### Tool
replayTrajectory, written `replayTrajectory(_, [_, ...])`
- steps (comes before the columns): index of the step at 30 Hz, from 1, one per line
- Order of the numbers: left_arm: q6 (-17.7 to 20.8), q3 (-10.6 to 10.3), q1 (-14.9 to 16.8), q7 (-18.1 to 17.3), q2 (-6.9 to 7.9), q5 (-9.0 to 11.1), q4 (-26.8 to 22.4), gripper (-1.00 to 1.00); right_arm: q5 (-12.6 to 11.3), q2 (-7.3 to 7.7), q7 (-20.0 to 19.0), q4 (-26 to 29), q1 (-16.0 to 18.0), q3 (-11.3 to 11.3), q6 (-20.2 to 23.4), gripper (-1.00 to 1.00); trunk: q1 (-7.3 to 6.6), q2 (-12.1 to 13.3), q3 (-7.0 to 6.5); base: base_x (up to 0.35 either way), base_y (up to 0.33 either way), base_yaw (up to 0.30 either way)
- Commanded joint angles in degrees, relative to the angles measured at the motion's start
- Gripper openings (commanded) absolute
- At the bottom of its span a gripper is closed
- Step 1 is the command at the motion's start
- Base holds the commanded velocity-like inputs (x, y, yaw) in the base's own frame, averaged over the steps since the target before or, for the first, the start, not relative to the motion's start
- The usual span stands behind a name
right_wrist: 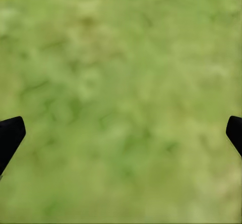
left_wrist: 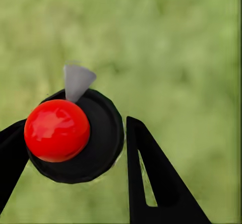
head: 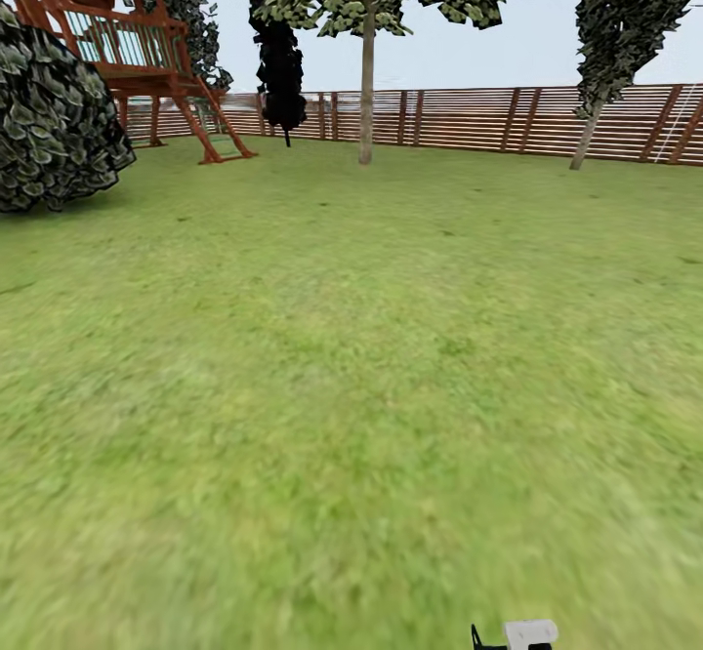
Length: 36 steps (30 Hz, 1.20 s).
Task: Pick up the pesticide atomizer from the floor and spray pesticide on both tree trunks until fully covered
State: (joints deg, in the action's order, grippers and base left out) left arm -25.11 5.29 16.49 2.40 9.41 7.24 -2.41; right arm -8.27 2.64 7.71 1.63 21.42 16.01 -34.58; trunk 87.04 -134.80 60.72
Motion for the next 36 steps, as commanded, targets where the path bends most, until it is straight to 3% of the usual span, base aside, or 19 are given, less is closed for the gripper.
replayTrajectory(1, [-0.2, 0.5, 0.0, -0.1, -0.01, 0.0, 0.0, -1.00, -0.5, 0.00, 0.1, 0.0, 0.0, 0.5, -0.1, 1.00, 0.02, 0.0, 0.05, 0.338, 0.000, 0.000])
replayTrajectory(36, [-0.2, 0.5, -0.6, -0.1, 0.10, 0.0, -0.1, -1.00, -0.5, 0.00, 0.1, 0.0, 0.0, 0.5, -0.1, 1.00, 0.02, 0.0, 0.05, 0.338, 0.000, 0.000])
